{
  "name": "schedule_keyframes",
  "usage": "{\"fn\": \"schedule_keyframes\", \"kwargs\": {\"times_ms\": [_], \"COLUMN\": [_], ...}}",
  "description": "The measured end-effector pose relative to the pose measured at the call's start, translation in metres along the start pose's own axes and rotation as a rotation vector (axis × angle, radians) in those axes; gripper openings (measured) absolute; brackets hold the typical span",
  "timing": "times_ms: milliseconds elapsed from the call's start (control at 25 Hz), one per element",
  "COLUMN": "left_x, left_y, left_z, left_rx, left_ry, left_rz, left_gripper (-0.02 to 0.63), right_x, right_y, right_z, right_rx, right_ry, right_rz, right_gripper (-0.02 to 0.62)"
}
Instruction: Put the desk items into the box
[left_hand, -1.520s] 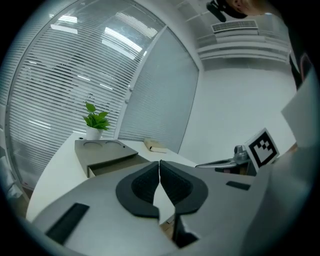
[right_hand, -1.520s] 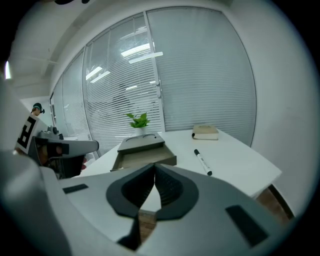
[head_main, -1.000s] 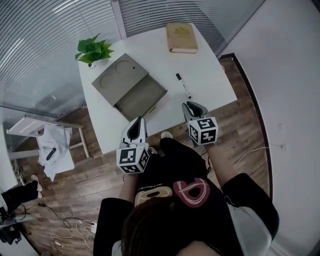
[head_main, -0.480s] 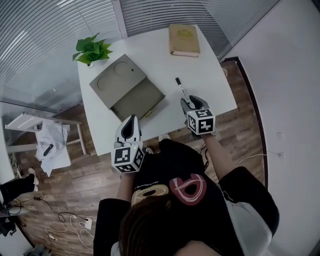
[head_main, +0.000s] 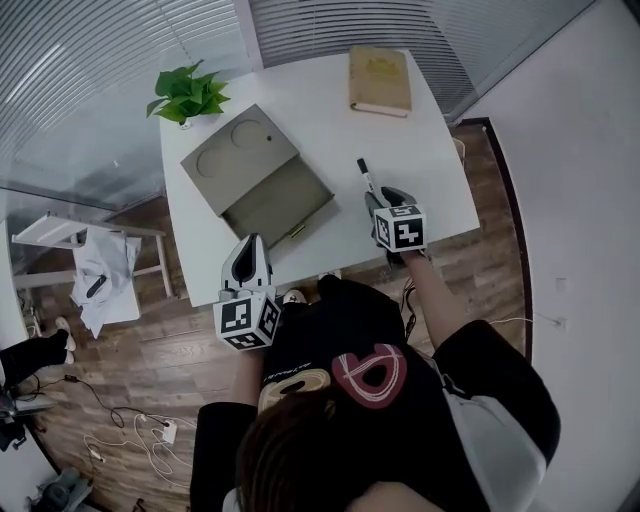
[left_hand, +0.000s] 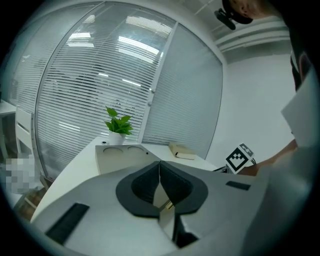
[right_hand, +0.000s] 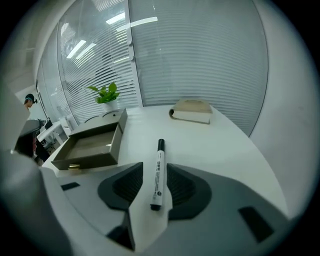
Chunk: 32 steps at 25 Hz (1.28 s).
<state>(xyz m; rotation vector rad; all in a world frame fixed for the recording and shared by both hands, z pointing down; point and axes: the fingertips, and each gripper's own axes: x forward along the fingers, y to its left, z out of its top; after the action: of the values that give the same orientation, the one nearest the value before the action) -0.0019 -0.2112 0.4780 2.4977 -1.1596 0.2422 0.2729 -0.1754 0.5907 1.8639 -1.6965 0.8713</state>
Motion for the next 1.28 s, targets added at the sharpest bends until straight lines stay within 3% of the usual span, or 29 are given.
{"fn": "schedule_keyframes", "kwargs": {"times_ms": [680,1280], "left_x": [-0.004,-0.007], "left_y": [0.021,0.028], "left_z": [-0.004,-0.009], "left_rx": [-0.018,-0.029], "left_ry": [0.006,0.012], "left_rz": [0.103,0.119], "left_gripper": [0.020,0.020], "right_x": [0.036,0.036], "right_y": [-0.003,-0.007], "right_z": [-0.008,-0.008], "right_rx": [0.016,-0.052], "right_ry": [0.117,0.124], "right_rz": [0.008,-0.034], "right_gripper": [0.129,0.081]}}
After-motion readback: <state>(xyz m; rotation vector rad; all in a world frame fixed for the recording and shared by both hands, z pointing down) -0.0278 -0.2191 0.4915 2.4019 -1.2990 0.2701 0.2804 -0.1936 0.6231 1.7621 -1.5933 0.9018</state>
